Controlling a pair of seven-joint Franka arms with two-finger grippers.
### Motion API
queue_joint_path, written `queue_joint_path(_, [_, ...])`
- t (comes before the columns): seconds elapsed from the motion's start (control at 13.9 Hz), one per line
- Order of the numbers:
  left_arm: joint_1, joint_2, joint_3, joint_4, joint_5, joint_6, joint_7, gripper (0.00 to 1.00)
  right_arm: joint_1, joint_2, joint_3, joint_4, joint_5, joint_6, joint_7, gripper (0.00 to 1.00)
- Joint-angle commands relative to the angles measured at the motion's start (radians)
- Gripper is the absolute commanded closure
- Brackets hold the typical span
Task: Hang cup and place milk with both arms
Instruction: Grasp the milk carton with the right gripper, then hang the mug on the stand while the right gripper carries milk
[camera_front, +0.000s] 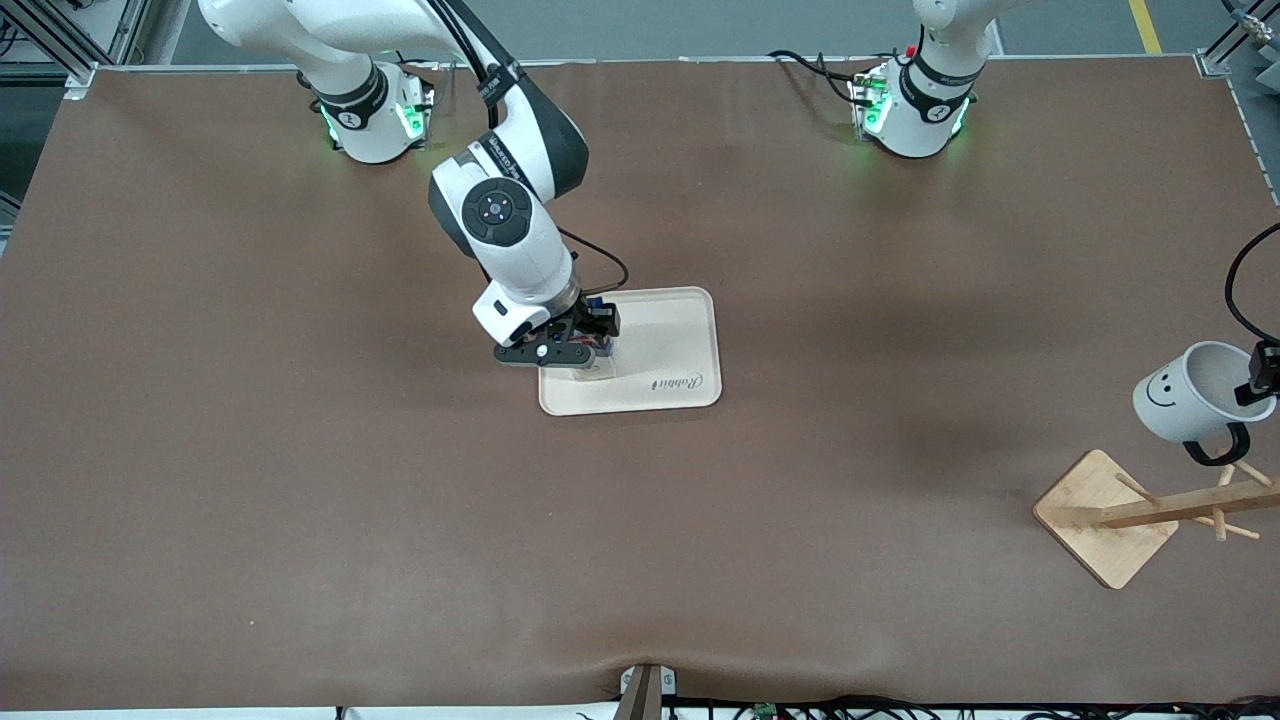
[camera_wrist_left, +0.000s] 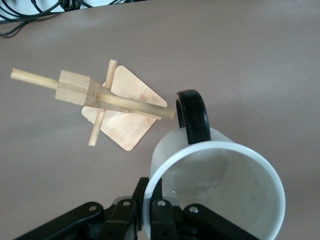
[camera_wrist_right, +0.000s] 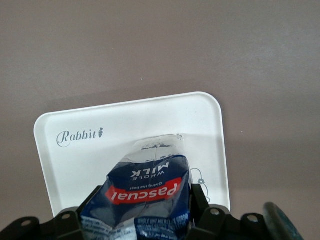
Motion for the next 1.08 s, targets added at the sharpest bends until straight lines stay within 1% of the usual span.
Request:
queue_joint_path(0.0, [0.009,0.034,0.000,0.036,-0.022,0.007,0.058,1.00,-0.020,-0.042,-0.006,0.144,-0.002,-0.223,0.008,1.00])
queue_joint_path(0.07, [0.023,0.037,0.000,0.036,-0.028,0.009,0.066,1.00,-0.044,-0.039,-0.008,0.251,0.001,-0.362,0.005,1.00])
queue_joint_path(0.14, [0.037,0.043,0.000,0.034,-0.044,0.009,0.068,1.00,-0.082,-0.037,-0.008,0.336,-0.001,-0.482,-0.007,1.00])
queue_joint_path(0.22, [0.044,0.055,0.000,0.034,-0.050,0.009,0.077,1.00,-0.131,-0.037,-0.008,0.379,-0.001,-0.547,-0.036,1.00])
queue_joint_path(0.29, [0.053,0.063,0.002,0.034,-0.052,0.009,0.099,1.00,-0.196,-0.040,-0.009,0.374,-0.002,-0.573,-0.092,1.00])
queue_joint_path(0.43, [0.069,0.072,0.000,0.034,-0.052,0.011,0.114,1.00,-0.334,-0.040,-0.008,0.371,-0.001,-0.619,-0.273,1.00])
queue_joint_path(0.5, [0.067,0.071,0.000,0.036,-0.050,0.011,0.112,0.93,-0.401,-0.043,-0.009,0.366,-0.005,-0.623,-0.358,1.00])
queue_joint_path(0.57, [0.063,0.066,-0.003,0.036,-0.048,0.011,0.107,0.69,-0.461,-0.055,-0.011,0.348,-0.013,-0.620,-0.422,1.00])
queue_joint_path(0.65, [0.061,0.063,-0.006,0.036,-0.048,0.011,0.100,0.39,-0.521,-0.065,-0.011,0.325,-0.019,-0.613,-0.499,1.00])
queue_joint_path(0.72, [0.060,0.062,-0.008,0.038,-0.048,0.011,0.098,0.00,-0.587,-0.071,-0.011,0.294,-0.022,-0.607,-0.591,1.00])
queue_joint_path(0.79, [0.058,0.057,-0.009,0.041,-0.048,0.011,0.094,0.00,-0.639,-0.082,-0.011,0.262,-0.027,-0.594,-0.669,1.00])
queue_joint_path(0.86, [0.057,0.051,-0.009,0.041,-0.048,0.011,0.063,0.00,-0.681,-0.098,-0.011,0.207,-0.036,-0.559,-0.702,1.00])
queue_joint_path(0.93, [0.057,0.040,-0.009,0.041,-0.042,0.009,0.013,0.00,-0.704,-0.140,-0.011,0.123,-0.063,-0.494,-0.708,1.00])
queue_joint_path(1.0, [0.057,0.019,-0.012,0.038,-0.039,0.008,-0.038,0.00,-0.718,-0.193,-0.011,0.013,-0.089,-0.407,-0.714,1.00])
